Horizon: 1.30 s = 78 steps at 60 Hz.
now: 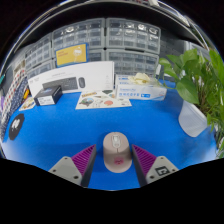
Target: Arrange mouse
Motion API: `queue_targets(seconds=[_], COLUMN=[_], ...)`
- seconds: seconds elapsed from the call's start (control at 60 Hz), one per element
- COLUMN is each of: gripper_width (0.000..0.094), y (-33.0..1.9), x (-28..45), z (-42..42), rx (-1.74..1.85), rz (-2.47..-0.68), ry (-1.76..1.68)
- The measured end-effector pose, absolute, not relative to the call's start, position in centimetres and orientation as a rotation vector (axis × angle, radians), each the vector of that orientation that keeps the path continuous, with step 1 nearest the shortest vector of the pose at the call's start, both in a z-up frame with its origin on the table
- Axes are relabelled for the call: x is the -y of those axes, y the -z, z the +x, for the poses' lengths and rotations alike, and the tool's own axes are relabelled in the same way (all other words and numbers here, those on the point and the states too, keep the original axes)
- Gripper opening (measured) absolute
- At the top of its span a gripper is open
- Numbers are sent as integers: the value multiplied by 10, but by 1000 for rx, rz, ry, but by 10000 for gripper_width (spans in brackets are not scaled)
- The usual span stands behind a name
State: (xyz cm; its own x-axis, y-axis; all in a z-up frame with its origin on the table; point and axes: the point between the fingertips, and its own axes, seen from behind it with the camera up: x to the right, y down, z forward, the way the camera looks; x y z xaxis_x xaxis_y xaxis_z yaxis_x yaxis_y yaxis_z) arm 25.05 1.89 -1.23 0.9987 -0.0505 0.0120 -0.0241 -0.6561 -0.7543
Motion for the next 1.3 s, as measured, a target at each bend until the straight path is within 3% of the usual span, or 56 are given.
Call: queue_targets(seconds=[0.083, 0.117, 0.267, 0.283, 0.3, 0.317, 0.333, 0.483, 0.633, 0.8, 0.95, 1.017, 1.1, 1.3], gripper_width=[598, 468, 375, 428, 347, 366, 323, 321, 321, 324, 324, 323, 321, 320], y=[13, 13, 16, 15, 15, 15, 15, 8, -76, -185, -231, -227, -197, -77], x=[-21, -21, -20, -20, -21, -20, -20, -20, -40, -59, -81, -88, -95, -93], z=[249, 249, 248, 249, 249, 249, 250, 248, 205, 85, -55, -114, -181, -265], rx=[-76, -75, -85, -86, -89, -94, -96, -170, -235, -198, -89, -33, 21, 62], rz=[-2283, -2282, -2333, -2339, -2339, -2345, -2344, -2372, -2233, -2073, -2002, -2000, -2041, -2219], ry=[19, 23, 29, 29, 32, 33, 37, 110, 189, 184, 88, 51, -10, -81])
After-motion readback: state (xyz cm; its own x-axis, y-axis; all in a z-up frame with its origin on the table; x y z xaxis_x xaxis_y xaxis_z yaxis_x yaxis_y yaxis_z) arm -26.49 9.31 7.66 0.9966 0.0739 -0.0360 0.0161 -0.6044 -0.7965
